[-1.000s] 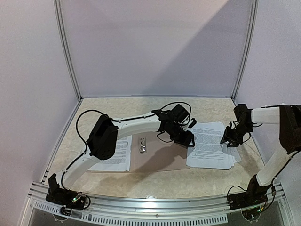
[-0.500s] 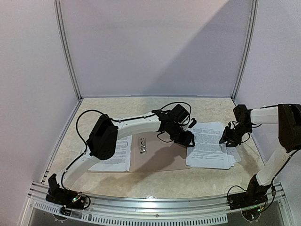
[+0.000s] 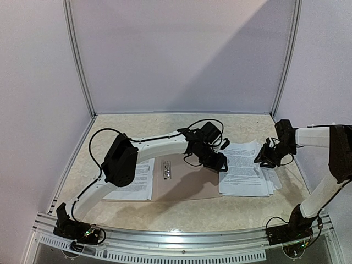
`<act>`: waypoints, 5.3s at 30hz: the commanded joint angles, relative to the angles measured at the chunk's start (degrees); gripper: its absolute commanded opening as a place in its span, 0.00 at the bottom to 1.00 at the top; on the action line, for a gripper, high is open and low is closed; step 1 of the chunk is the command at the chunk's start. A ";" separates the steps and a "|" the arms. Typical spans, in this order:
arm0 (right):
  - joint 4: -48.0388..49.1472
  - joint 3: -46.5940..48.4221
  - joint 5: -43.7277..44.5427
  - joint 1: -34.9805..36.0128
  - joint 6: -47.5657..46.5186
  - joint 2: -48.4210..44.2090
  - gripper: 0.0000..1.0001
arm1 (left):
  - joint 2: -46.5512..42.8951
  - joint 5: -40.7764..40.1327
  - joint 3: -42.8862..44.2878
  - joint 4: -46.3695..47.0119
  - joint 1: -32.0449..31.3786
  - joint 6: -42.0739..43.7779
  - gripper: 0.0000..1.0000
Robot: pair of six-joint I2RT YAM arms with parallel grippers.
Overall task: Put the files into the folder
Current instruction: Pick up the file from the center of the board, then pass from the right arm to the left, then pass from the left arm to the right, then insert the folder to form pockets on the folder.
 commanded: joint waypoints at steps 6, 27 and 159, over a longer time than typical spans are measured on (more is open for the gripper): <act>-0.55 -1.03 6.65 -0.78 -0.40 4.49 0.39 | 2.19 -1.40 -0.46 -2.71 -0.54 0.27 0.50; -9.56 8.26 3.99 -1.23 -9.15 -4.10 0.00 | -2.09 0.36 5.24 -5.86 0.34 5.15 0.64; 34.38 37.34 -2.76 42.87 12.46 30.25 0.00 | -57.41 -2.17 -74.15 -20.58 55.17 13.57 0.80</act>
